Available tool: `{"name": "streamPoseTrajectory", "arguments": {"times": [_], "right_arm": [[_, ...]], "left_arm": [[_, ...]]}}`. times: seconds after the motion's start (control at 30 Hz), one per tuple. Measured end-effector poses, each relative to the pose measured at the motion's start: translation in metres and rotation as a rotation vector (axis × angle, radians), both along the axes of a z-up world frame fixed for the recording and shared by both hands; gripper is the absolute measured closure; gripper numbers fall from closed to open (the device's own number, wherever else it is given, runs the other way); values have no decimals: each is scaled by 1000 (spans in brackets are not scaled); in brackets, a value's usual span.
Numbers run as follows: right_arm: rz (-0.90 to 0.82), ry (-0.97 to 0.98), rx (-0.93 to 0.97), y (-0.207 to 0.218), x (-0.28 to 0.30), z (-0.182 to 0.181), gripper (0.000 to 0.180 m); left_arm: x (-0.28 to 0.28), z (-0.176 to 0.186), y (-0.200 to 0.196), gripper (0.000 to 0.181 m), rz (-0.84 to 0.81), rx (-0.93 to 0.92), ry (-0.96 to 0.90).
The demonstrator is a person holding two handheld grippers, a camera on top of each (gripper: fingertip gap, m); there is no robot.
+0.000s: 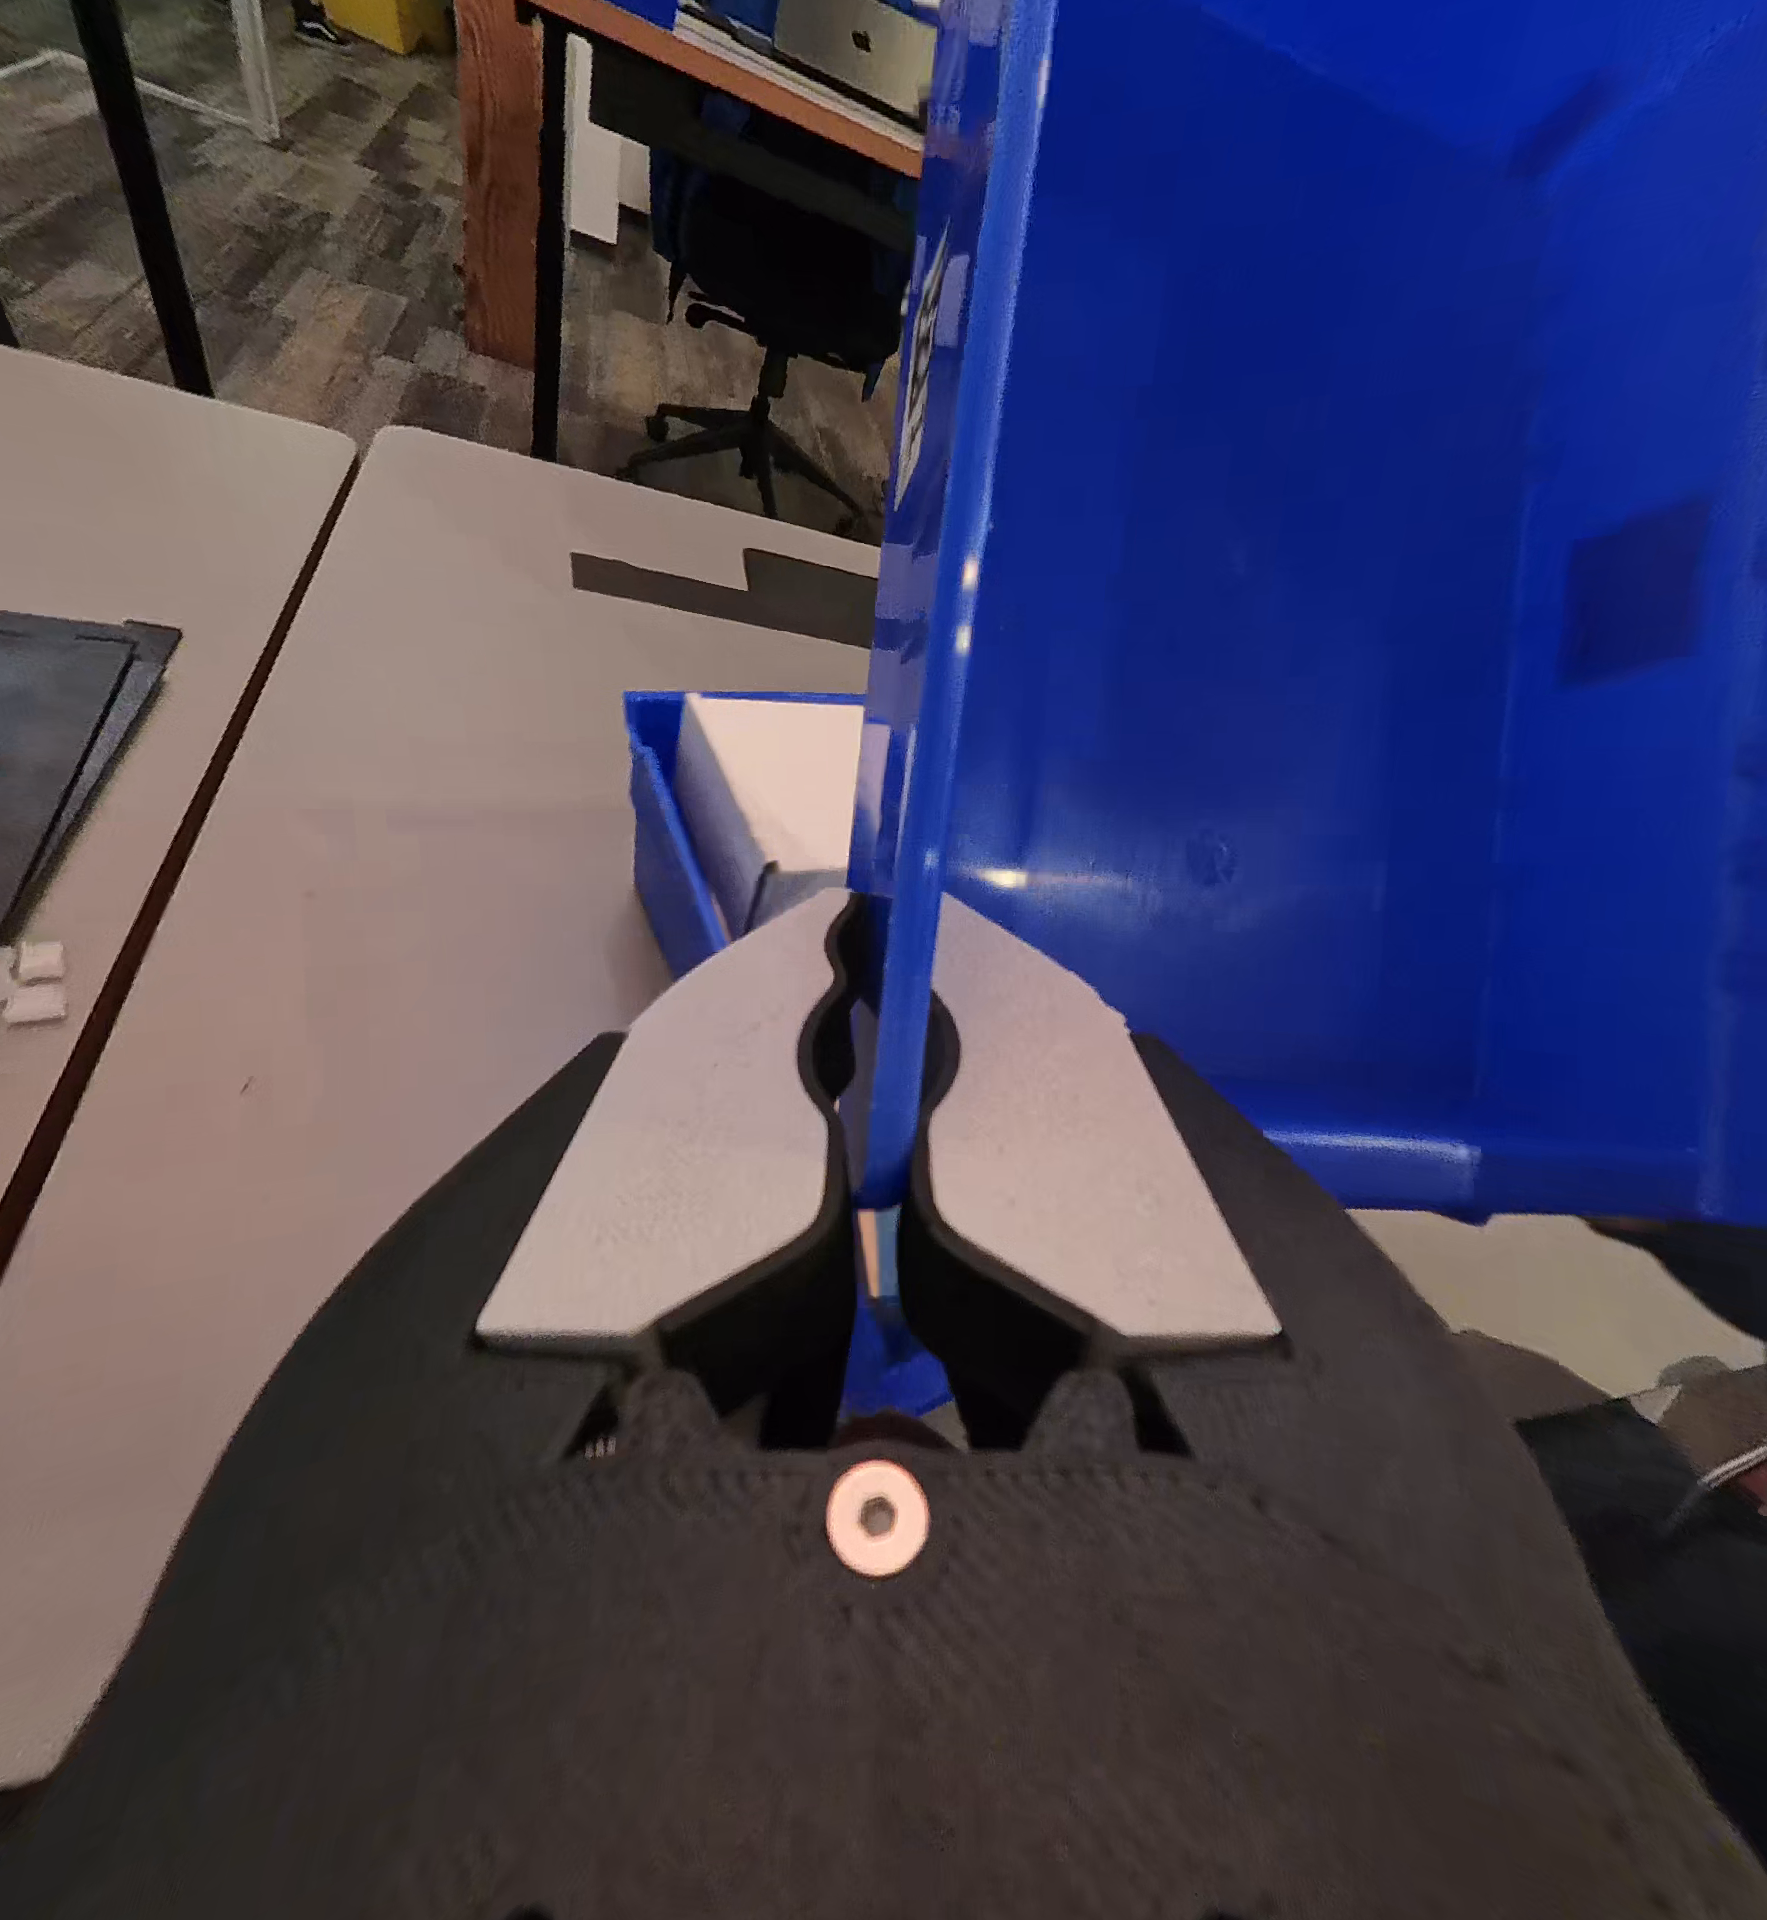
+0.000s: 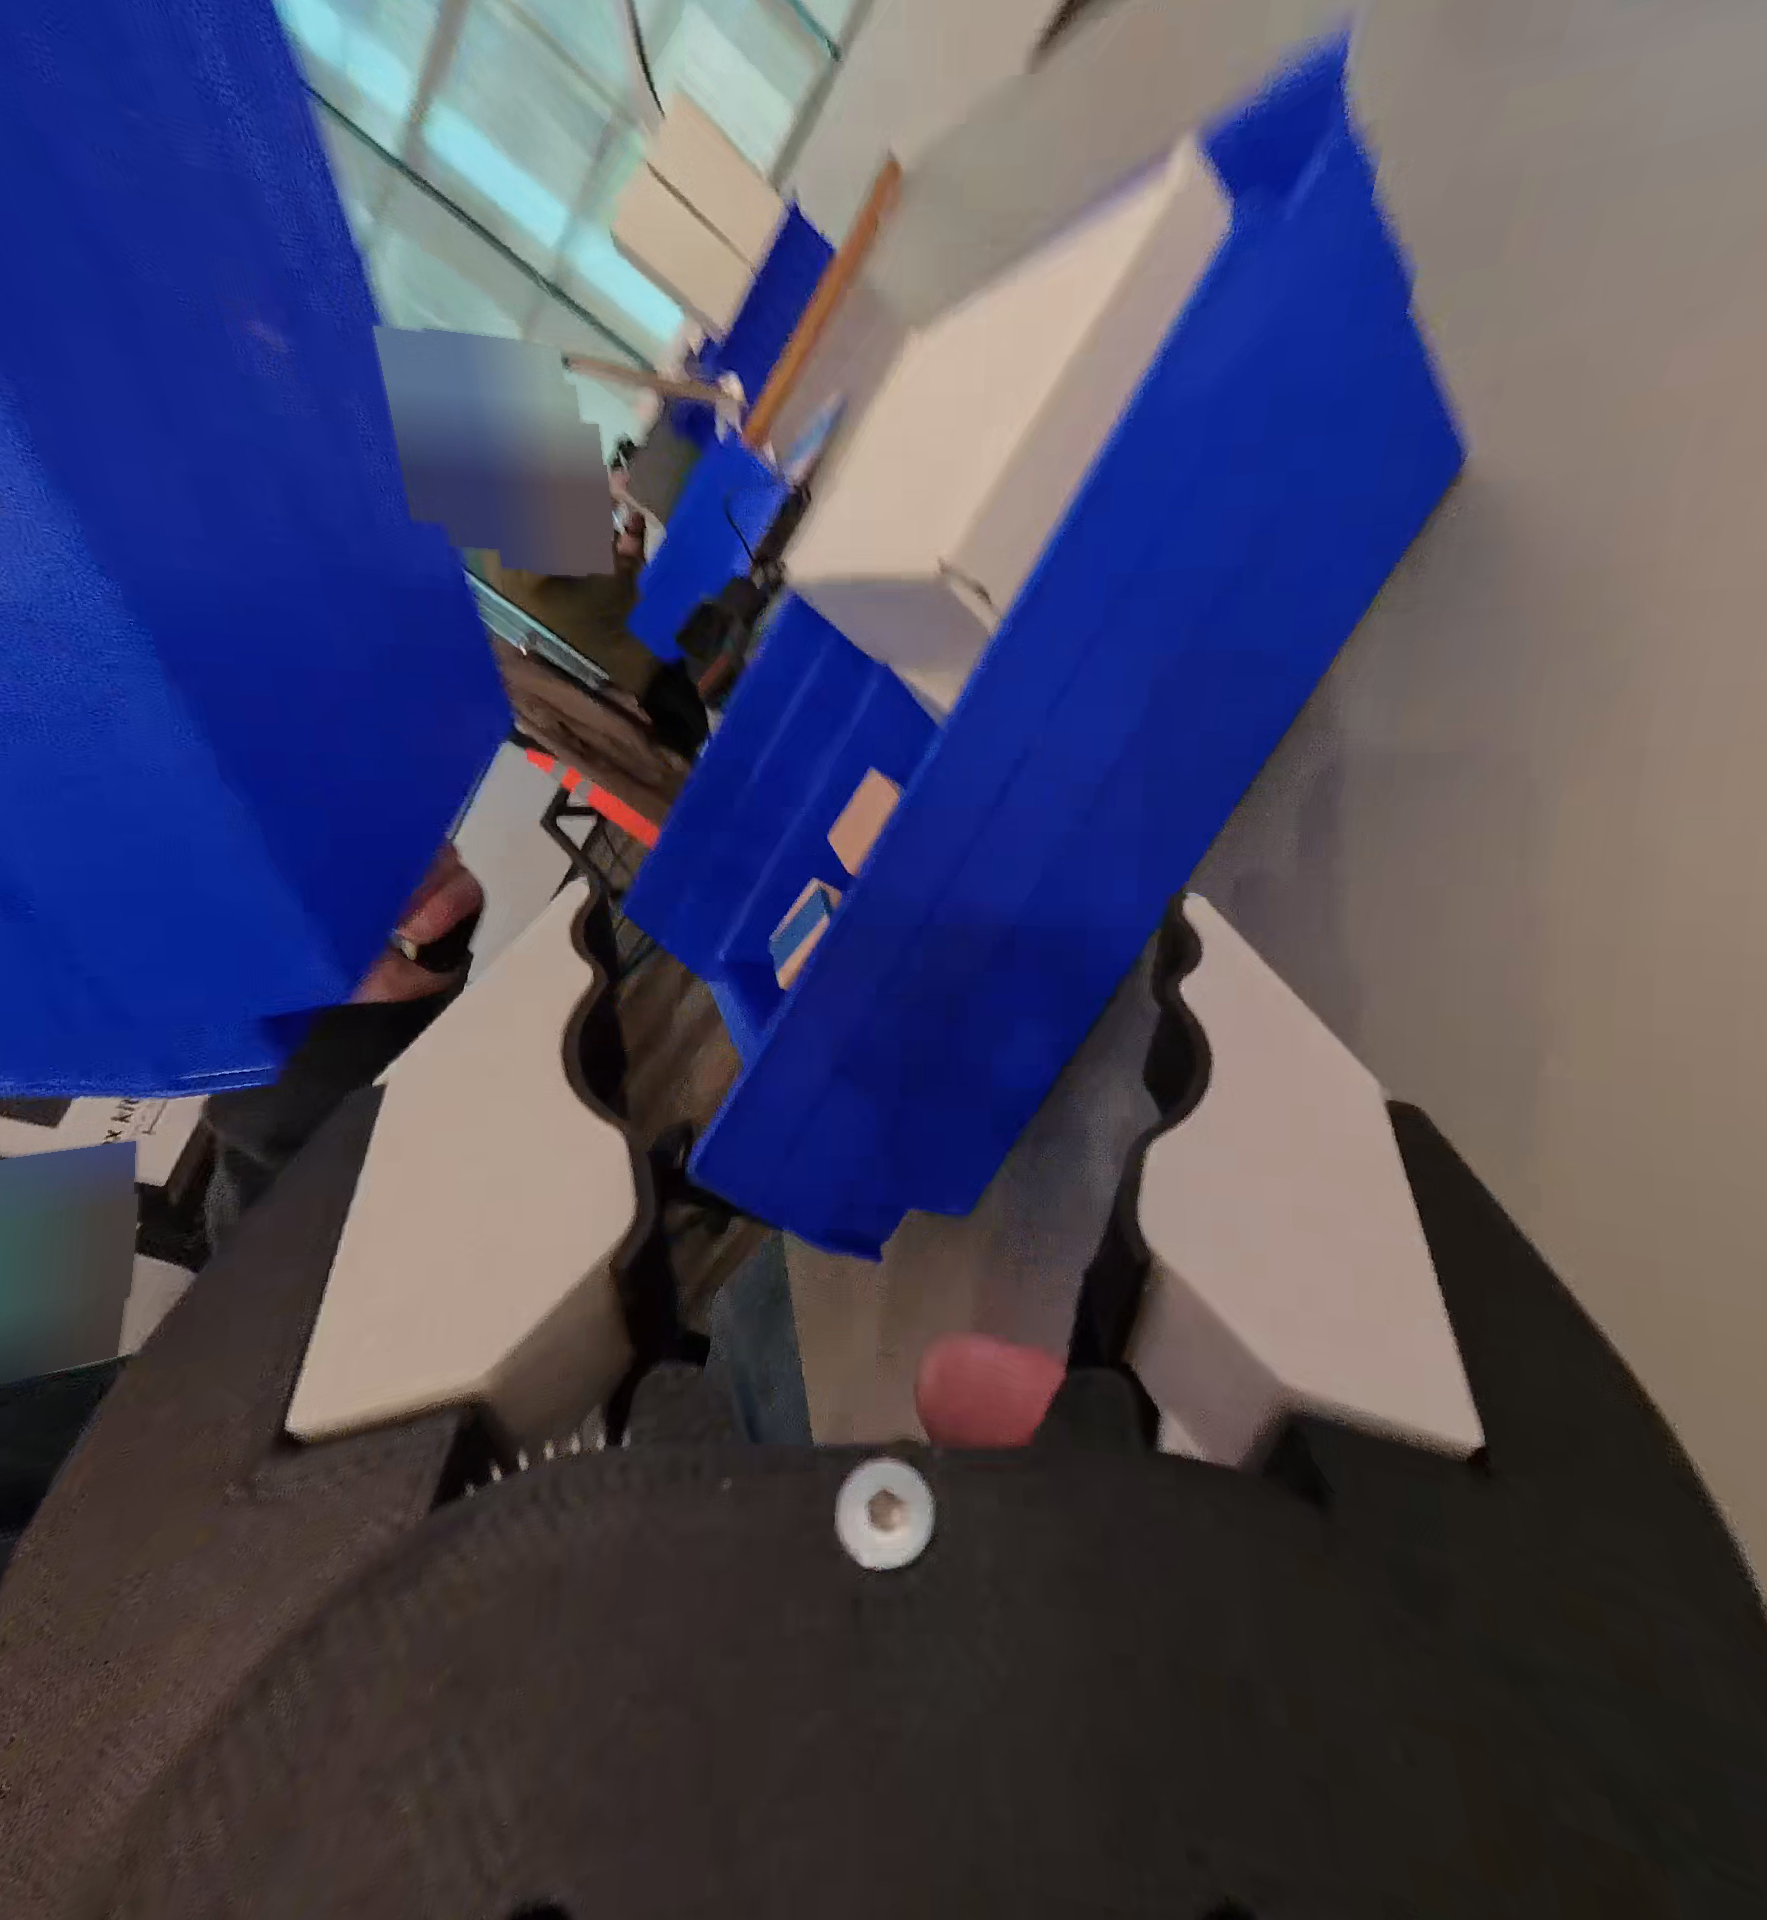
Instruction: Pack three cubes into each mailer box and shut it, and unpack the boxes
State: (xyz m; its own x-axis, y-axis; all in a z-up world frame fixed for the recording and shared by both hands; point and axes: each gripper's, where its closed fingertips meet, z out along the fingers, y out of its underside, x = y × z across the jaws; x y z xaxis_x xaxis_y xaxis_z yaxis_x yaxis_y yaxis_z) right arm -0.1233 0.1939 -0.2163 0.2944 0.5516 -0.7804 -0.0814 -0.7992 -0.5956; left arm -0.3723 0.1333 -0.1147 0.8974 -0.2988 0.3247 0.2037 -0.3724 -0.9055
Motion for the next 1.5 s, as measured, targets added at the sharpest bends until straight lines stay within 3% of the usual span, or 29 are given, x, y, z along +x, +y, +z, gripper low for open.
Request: {"name": "streamPoseTrajectory", "arguments": {"times": [0.2, 0.43, 0.57, 0.63, 0.8, 0.97, 1.1, 1.13, 1.23, 1.33, 1.37, 1.5], "right_arm": [[-116, -74, 356, -26, 119, 76, 72], [-263, -6, 478, -102, 218, 134, 71], [-383, -188, 419, -120, 248, 102, 69], [-458, -234, 349, -120, 268, 82, 59], [-603, -394, 213, -111, 333, 29, 100], [-532, -515, 42, -108, 365, -17, 103], [-502, -649, -46, -101, 387, -46, 92], [-512, -709, -53, -98, 397, -52, 96], [-508, -814, -89, -94, 419, -64, 115], [-496, -781, -116, -91, 426, -67, 131], [-489, -778, -116, -90, 426, -66, 134], [-453, -907, -90, -85, 436, -71, 159]], "left_arm": [[94, 7, 23, 177, -66, 47, 93], [252, -5, 46, 177, -281, 25, 233], [335, -20, 42, 177, -399, 52, 353], [369, -36, 39, 177, -445, 39, 370], [425, -80, 32, 174, -520, -46, 356], [456, -123, 15, 166, -593, -151, 380], [479, -151, -14, 151, -720, -285, 328], [484, -153, -21, 155, -751, -302, 309], [499, -154, -46, 141, -902, -375, 221], [496, -139, -65, 128, -1012, -423, 120], [491, -128, -69, 133, -1037, -412, 68], [442, -85, -63, 131, -987, -313, 39]]}}
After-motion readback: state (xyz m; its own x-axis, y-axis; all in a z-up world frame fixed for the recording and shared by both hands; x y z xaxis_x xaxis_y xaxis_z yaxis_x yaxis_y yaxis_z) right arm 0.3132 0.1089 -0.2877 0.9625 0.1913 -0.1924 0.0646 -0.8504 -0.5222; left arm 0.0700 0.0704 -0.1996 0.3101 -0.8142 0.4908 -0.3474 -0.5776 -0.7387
